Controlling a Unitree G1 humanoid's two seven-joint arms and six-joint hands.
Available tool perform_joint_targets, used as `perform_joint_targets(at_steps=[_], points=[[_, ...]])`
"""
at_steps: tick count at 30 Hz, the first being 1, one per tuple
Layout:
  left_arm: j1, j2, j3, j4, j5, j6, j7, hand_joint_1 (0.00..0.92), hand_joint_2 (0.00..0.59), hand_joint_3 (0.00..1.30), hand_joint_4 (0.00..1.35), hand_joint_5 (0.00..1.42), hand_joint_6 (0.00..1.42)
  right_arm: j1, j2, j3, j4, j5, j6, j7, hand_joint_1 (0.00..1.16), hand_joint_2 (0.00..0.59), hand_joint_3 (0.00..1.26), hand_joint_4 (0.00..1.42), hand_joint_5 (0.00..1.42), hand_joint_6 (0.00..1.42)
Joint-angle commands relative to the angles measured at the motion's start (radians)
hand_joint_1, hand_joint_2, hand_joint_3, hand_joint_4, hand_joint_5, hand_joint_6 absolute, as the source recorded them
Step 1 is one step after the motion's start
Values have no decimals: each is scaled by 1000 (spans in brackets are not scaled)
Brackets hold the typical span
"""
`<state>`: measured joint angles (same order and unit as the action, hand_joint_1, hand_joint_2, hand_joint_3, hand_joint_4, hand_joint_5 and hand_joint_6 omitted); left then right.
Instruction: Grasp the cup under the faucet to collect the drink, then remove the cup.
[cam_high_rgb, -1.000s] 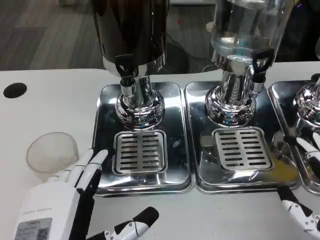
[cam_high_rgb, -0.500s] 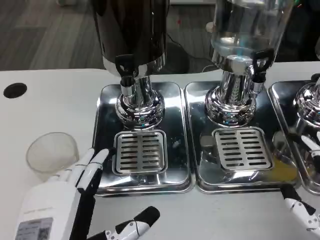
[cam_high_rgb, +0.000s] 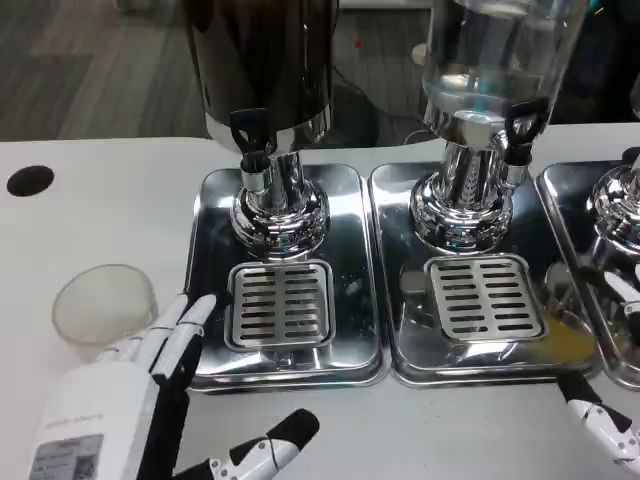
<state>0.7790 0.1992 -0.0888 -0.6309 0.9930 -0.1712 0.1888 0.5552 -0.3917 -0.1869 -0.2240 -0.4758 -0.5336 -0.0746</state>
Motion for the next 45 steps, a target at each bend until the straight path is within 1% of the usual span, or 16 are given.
perform_joint_targets(at_steps=[1,6,11,15,20,23,27,29,32,37,41,45], points=[[7,4,10,-4,-6,-6,18,0,90,173,99,235,291,11,4,2,2,8,-10,1,472,334,117,0,0,0],[11,4,30,-4,-27,-8,26,0,88,173,99,239,293,16,9,8,-2,4,-9,-1,470,333,120,0,0,0],[2,3,69,0,-67,-3,24,0,78,173,99,246,311,31,15,9,-17,4,-12,-2,469,333,124,0,0,0],[-37,-3,110,6,-101,28,4,0,75,173,108,260,323,47,15,1,-16,15,-27,-4,468,333,126,0,0,0],[-107,-28,173,8,-126,117,-22,0,63,174,112,287,366,59,12,-9,-1,32,-49,-4,468,336,132,0,0,0],[-177,-28,218,29,-136,196,-53,0,56,167,112,305,397,71,10,-10,14,40,-72,-4,467,338,134,0,0,0],[-253,-18,246,57,-126,282,-91,0,48,160,104,316,433,83,7,-14,40,53,-103,-4,470,342,137,0,0,0],[-281,-15,252,67,-118,317,-105,0,37,133,100,318,443,89,4,-18,53,64,-117,-3,471,344,137,0,0,0],[-324,-9,251,87,-101,371,-121,0,33,127,95,317,445,99,-1,-25,69,79,-142,0,473,345,138,0,0,0],[-406,8,233,152,-64,465,-147,1,22,115,89,325,477,120,-11,-36,94,105,-188,6,476,345,145,0,0,0],[-459,24,208,204,-35,522,-163,26,25,114,89,351,504,129,-16,-44,114,124,-219,12,481,343,147,0,0,0],[-510,34,157,254,21,575,-173,85,30,114,102,380,534,141,-20,-48,137,139,-251,18,483,343,148,0,0,0]])
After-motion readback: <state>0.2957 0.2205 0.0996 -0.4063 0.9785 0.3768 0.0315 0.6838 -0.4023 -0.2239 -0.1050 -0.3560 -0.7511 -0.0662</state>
